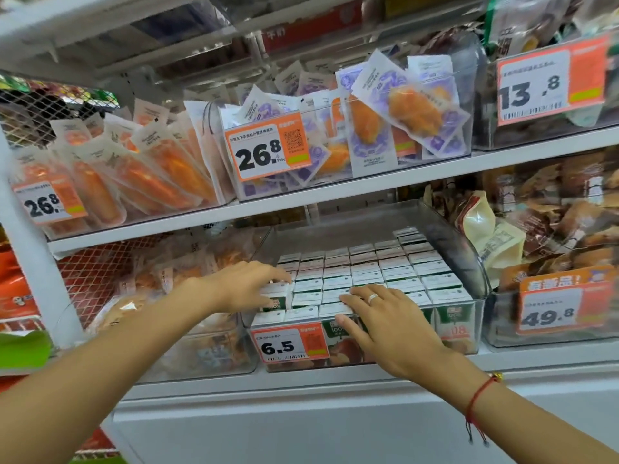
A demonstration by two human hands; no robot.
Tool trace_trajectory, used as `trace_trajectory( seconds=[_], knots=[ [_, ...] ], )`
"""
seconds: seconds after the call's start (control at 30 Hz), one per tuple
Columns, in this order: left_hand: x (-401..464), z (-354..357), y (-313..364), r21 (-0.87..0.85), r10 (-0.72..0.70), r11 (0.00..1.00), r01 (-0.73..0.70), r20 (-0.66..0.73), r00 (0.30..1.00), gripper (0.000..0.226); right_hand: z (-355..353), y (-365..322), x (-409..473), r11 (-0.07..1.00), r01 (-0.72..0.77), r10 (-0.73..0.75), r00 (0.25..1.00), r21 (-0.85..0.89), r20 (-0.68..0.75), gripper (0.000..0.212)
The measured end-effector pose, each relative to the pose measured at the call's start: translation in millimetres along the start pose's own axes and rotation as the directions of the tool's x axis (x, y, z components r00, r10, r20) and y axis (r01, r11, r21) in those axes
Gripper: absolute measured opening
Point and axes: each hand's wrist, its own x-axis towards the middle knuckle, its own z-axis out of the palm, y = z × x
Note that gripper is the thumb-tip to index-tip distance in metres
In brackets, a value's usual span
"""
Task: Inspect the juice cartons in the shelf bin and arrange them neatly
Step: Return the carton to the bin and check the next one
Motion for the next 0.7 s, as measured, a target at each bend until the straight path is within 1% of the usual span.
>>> trace_trajectory(
  seconds=[0.1, 0.17, 0.23, 0.27, 0.33, 0.4, 0.43, 0.47, 0.5, 0.53, 0.57, 0.6, 0.63, 0.67, 0.7],
  knots=[
    [8, 7, -1, -0.003, -0.013, 1.000, 0.014, 0.093, 0.996, 0.053, 0, 0, 0, 1.000, -0.004, 0.004, 1.000, -0.001, -0.002, 0.057],
    [11, 9, -2, -0.029, -0.025, 0.999, 0.029, 0.117, 0.993, 0.050, 0, 0, 0, 1.000, -0.003, 0.003, 1.000, -0.003, -0.008, 0.057],
    [13, 10, -3, -0.059, 0.001, 0.998, 0.005, 0.107, 0.994, 0.036, -1, 0, 0, 1.000, -0.006, 0.006, 1.000, 0.003, -0.012, 0.057],
    [13, 10, -1, -0.069, 0.018, 0.998, -0.012, 0.094, 0.995, 0.031, -1, 0, 0, 1.000, -0.007, 0.007, 1.000, 0.003, -0.013, 0.057],
    [13, 10, 3, -0.092, 0.031, 0.995, -0.025, 0.063, 0.998, 0.034, -1, -1, 0, 1.000, -0.005, 0.005, 1.000, 0.000, -0.014, 0.057],
    [13, 8, 6, -0.158, 0.020, 0.987, -0.016, 0.023, 1.000, 0.034, -1, -1, -1, 1.000, -0.007, 0.007, 1.000, 0.010, -0.010, 0.057],
    [13, 5, 7, -0.174, 0.003, 0.985, -0.006, -0.015, 1.000, 0.033, -1, -1, -1, 1.000, -0.009, 0.009, 1.000, 0.018, -0.007, 0.057],
    [13, 1, 8, -0.154, -0.030, 0.988, 0.017, -0.083, 0.996, 0.032, -1, -1, -1, 1.000, -0.010, 0.010, 1.000, 0.023, -0.006, 0.057],
    [11, -1, 7, -0.122, -0.077, 0.991, 0.055, -0.182, 0.980, 0.031, -1, -1, -1, 1.000, -0.010, 0.010, 1.000, 0.026, -0.008, 0.057],
    [9, -1, 7, -0.126, -0.135, 0.987, 0.100, -0.308, 0.942, 0.029, -1, 0, -1, 1.000, -0.008, 0.009, 1.000, 0.027, -0.009, 0.057],
    [4, 2, 8, -0.192, -0.203, 0.973, 0.129, -0.443, 0.873, 0.027, -2, 0, -1, 1.000, -0.005, 0.005, 1.000, 0.028, -0.007, 0.057],
    [-2, 9, 9, -0.289, -0.276, 0.949, 0.128, -0.562, 0.779, 0.025, -2, 0, -1, 1.000, -0.001, 0.001, 1.000, 0.030, -0.002, 0.057],
    [-9, 18, 11, -0.380, -0.344, 0.919, 0.102, -0.650, 0.678, 0.024, -3, 0, -1, 0.999, 0.002, -0.002, 1.000, 0.037, 0.005, 0.056],
    [-16, 30, 12, -0.433, -0.388, 0.898, 0.076, -0.701, 0.598, 0.025, -4, -1, 0, 0.999, 0.002, -0.002, 1.000, 0.049, 0.014, 0.056],
    [-23, 43, 11, -0.453, -0.411, 0.889, 0.069, -0.722, 0.557, 0.027, -7, -1, 3, 0.998, -0.004, 0.003, 1.000, 0.066, 0.022, 0.057]
  ],
)
